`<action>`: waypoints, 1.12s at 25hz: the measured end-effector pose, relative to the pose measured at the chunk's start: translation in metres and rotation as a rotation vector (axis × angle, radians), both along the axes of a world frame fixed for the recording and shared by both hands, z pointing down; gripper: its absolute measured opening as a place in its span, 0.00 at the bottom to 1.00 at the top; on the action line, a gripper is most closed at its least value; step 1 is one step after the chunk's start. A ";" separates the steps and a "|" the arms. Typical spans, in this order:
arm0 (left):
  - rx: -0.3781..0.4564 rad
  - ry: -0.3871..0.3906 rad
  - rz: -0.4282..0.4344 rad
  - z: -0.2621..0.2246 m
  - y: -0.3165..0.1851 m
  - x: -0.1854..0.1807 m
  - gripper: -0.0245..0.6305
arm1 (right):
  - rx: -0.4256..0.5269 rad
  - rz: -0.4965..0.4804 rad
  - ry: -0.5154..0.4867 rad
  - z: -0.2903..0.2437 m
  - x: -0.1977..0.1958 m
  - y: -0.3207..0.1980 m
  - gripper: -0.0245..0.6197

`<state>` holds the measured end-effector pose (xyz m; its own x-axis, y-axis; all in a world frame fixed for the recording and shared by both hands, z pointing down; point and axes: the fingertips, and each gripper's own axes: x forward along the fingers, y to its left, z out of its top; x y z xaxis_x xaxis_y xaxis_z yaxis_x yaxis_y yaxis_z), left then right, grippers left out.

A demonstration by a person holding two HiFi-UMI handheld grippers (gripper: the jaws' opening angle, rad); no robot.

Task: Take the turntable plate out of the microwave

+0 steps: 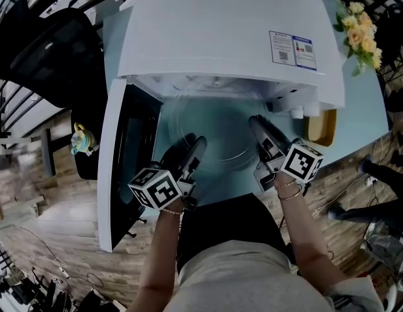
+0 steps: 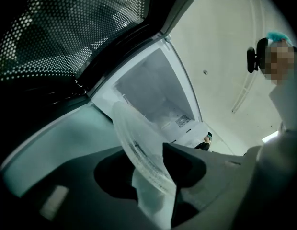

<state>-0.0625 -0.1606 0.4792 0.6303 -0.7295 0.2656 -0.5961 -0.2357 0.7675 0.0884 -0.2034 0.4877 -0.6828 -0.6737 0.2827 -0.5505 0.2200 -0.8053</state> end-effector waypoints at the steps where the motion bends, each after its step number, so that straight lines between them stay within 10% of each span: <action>1: 0.006 0.005 0.003 -0.001 0.001 0.001 0.30 | 0.008 0.002 -0.002 -0.003 0.000 0.001 0.27; 28: 0.166 -0.002 0.040 -0.068 0.031 0.004 0.32 | 0.141 -0.003 -0.010 -0.074 0.003 0.035 0.28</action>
